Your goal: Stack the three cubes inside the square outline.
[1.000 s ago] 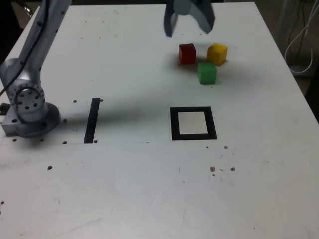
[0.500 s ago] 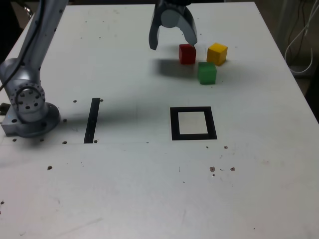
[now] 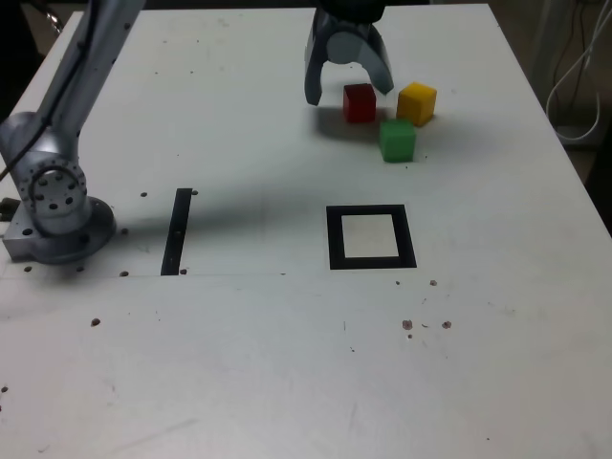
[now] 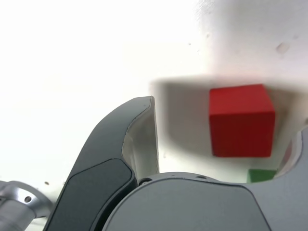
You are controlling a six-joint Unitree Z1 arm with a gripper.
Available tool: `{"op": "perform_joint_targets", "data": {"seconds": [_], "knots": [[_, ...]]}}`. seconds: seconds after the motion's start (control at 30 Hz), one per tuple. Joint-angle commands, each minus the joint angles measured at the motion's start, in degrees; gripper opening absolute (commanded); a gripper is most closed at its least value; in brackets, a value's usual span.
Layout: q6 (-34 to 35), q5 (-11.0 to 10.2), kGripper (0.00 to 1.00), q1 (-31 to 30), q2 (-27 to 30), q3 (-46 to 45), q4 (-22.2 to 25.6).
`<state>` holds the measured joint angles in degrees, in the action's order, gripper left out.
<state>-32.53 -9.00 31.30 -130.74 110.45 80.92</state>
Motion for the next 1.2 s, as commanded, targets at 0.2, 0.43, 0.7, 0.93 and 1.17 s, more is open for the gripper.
{"op": "perform_joint_targets", "data": {"seconds": [0.2, 0.43, 0.7, 0.93, 1.17], "knots": [[0.62, -0.52, 0.95, 0.07, -1.47, 0.20, -2.06], [0.62, -0.97, 0.88, 0.07, -2.42, -0.90, -3.54], [1.19, -0.89, 0.70, 0.07, -2.46, -2.18, -6.42], [1.59, -0.33, 0.58, 0.05, -2.25, -2.83, -9.36], [1.84, 0.82, 0.34, 0.07, -2.10, -2.79, -9.80]]}}
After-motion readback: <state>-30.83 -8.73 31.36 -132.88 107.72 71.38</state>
